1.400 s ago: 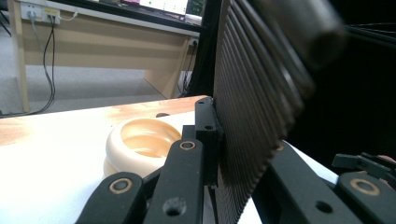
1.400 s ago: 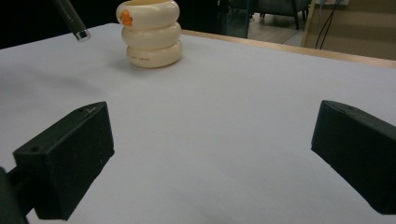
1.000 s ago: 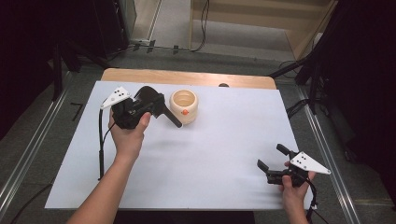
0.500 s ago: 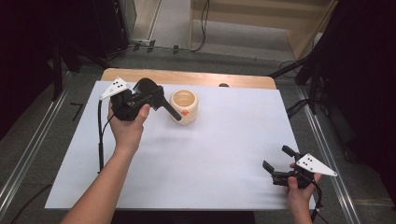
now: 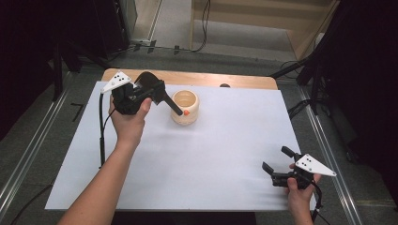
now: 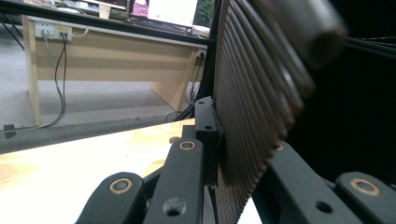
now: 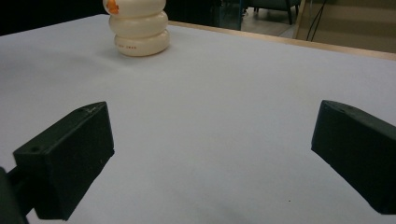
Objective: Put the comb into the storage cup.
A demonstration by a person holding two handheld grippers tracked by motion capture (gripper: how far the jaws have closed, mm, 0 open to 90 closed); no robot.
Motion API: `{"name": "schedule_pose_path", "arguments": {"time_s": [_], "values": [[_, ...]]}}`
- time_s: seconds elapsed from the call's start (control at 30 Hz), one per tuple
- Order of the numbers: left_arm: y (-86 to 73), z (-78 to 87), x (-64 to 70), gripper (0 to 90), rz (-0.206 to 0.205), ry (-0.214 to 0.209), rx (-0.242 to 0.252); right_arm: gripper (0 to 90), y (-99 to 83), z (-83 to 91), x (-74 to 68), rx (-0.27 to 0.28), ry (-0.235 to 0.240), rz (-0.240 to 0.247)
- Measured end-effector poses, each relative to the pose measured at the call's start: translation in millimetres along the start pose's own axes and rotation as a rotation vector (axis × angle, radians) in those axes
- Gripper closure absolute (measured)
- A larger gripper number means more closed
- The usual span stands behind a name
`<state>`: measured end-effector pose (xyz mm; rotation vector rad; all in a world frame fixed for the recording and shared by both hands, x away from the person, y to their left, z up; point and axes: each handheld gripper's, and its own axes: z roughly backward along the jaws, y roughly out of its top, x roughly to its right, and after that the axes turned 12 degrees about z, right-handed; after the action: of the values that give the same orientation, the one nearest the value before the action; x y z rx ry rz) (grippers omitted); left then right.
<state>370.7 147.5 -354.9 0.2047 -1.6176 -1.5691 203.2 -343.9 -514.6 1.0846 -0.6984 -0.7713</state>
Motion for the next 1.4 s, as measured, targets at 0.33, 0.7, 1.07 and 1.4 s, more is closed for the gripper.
{"name": "schedule_pose_path", "arguments": {"time_s": [0.33, 0.7, 1.07, 1.4], "values": [[8.7, -4.1, -1.1, 84.7, 0.0, 0.0, 0.013, 0.0, 0.1, -0.6, -0.3, -0.001, 0.001, 0.003], [12.4, -13.9, -6.9, 84.7, 0.006, 0.004, 0.022, 0.0, 0.1, -1.1, -0.3, -0.004, 0.005, 0.003], [15.2, -21.3, -14.4, 84.7, 0.02, 0.011, 0.036, 0.0, 0.4, -1.6, -1.3, -0.009, 0.004, 0.009], [14.7, -27.8, -24.1, 84.7, 0.028, 0.031, 0.039, 0.0, 0.5, -2.0, -1.7, -0.011, 0.008, 0.015]]}}
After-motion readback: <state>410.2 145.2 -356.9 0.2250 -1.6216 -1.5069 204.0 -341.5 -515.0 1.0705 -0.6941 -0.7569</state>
